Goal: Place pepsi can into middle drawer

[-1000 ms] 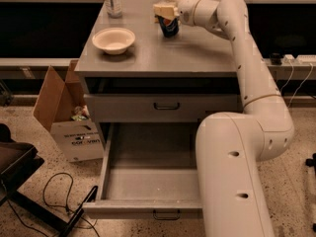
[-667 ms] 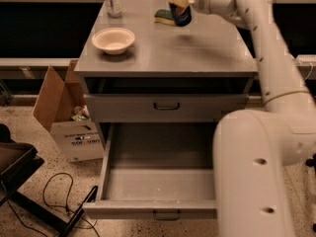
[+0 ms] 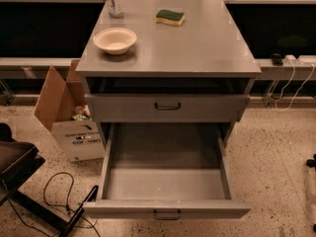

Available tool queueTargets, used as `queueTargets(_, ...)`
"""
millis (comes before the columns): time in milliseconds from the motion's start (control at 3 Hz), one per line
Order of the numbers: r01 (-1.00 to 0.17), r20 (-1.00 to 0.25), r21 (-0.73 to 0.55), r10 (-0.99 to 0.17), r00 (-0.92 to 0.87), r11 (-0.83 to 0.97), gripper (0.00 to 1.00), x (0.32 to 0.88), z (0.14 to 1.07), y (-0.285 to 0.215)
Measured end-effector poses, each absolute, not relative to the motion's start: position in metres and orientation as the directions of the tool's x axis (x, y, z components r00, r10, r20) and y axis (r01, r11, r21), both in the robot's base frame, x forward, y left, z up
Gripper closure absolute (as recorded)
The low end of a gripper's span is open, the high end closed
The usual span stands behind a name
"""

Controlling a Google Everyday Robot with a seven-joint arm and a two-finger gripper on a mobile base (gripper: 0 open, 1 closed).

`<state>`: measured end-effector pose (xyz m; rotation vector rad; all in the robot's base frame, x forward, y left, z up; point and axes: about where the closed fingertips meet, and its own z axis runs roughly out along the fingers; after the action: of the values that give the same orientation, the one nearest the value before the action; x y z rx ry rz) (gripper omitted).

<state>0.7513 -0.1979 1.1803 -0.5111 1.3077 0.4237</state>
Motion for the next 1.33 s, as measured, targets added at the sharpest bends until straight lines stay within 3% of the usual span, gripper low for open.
queueTargets(333,-0.532,-0.96,-0.046,0.11,0.259,0.846,1.0,0.665,1.251,-0.197)
queueTargets(667,-0.543,-0.977,0.031,0.14,0.16,0.839,1.0,0.6,1.238,-0.187)
queueTargets(1333,-0.501,-0.988,0.126,0.063,-0.141,0.856,1.0,0.559,1.052,-0.199)
